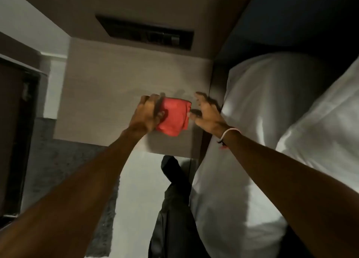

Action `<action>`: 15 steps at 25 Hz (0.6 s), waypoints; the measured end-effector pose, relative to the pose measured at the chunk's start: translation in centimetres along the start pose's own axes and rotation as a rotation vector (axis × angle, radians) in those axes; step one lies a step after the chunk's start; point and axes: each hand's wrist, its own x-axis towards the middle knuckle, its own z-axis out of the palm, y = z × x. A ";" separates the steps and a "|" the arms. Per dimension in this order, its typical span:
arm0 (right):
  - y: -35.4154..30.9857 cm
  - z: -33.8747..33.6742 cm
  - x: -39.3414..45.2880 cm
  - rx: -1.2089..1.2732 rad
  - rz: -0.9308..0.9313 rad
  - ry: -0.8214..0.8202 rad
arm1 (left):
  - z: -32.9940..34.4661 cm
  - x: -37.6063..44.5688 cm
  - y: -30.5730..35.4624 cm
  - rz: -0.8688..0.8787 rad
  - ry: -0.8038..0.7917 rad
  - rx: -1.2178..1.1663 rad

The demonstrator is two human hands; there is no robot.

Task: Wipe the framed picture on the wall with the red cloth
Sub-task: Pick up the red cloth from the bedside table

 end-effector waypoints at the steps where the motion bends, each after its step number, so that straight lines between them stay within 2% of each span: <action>1: 0.7 0.8 1.1 0.066 0.026 0.019 | 1.0 1.0 -0.4 -0.017 -0.005 -0.027; 4: 1.0 2.8 2.5 0.248 0.141 0.051 | 2.8 2.6 -0.4 -0.121 0.020 -0.156; 6: 1.0 4.1 2.6 0.366 0.199 0.103 | 3.7 2.7 -0.2 -0.221 0.039 -0.343; 8: 0.7 4.4 1.6 0.474 0.202 0.102 | 3.3 1.7 0.1 -0.263 -0.021 -0.521; 11: -0.5 2.4 -1.1 0.610 0.173 0.090 | 1.3 -1.1 1.2 -0.221 -0.146 -0.693; 15: -5.1 -5.2 -6.0 0.739 0.008 0.076 | -4.3 -4.7 7.3 -0.089 -0.148 -0.789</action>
